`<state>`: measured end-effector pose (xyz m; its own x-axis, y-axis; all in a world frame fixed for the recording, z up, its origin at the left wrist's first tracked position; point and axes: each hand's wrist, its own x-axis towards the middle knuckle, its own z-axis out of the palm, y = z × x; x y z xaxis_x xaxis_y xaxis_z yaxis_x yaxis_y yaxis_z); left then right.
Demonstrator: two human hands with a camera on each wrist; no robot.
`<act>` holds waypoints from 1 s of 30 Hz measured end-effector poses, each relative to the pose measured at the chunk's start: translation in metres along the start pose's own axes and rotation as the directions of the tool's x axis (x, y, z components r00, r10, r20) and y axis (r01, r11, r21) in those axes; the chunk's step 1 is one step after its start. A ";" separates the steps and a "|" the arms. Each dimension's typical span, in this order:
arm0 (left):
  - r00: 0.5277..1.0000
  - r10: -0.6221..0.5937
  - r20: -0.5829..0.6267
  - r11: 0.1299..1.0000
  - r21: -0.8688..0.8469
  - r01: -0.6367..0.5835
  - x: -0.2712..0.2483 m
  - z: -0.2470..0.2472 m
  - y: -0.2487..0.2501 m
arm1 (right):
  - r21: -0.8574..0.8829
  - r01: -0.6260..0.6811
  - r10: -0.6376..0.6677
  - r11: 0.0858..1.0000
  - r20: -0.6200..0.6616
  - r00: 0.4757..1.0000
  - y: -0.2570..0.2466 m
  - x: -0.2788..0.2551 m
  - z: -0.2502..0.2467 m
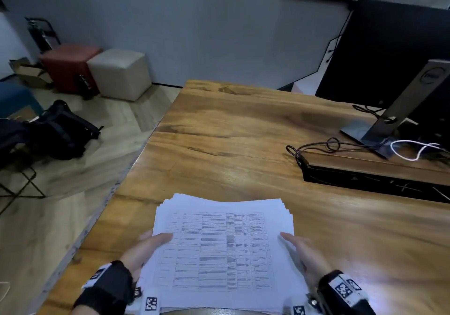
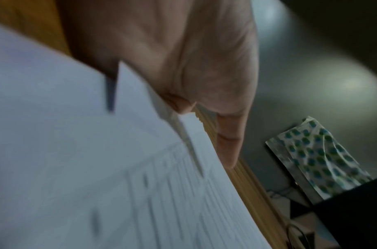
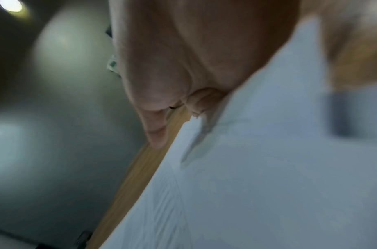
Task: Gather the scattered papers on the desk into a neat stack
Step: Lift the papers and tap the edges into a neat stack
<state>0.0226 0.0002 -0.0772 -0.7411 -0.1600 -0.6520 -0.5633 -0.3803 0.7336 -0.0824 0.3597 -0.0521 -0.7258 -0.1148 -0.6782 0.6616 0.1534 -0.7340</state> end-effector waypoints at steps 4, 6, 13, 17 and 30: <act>0.998 0.028 -0.051 0.999 0.046 -0.026 0.006 0.008 -0.004 | -0.048 0.035 -0.038 0.998 -0.076 0.996 0.007 0.001 0.009; 1.000 0.009 -0.030 0.999 0.050 -0.007 0.005 0.006 -0.001 | -0.046 0.040 -0.043 0.998 -0.071 0.997 0.004 -0.003 0.007; 0.986 -0.140 0.086 0.984 0.124 0.129 0.006 -0.016 0.013 | -0.004 -0.073 0.073 0.997 0.022 0.997 -0.003 0.003 -0.021; 0.964 -0.206 0.168 0.960 0.226 0.165 0.016 -0.008 0.019 | -0.033 -0.172 0.176 0.984 0.219 0.960 -0.003 0.001 -0.009; 0.762 0.635 0.128 0.751 0.129 -0.648 -0.032 0.036 0.108 | 0.048 0.698 -0.694 0.714 -0.081 0.716 -0.057 -0.060 -0.009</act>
<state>-0.0275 -0.0033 0.0297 -0.9690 -0.2472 -0.0061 0.0102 -0.0647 0.9979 -0.0779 0.3673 0.0306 -0.9937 -0.1088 0.0269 -0.0251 -0.0181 -0.9995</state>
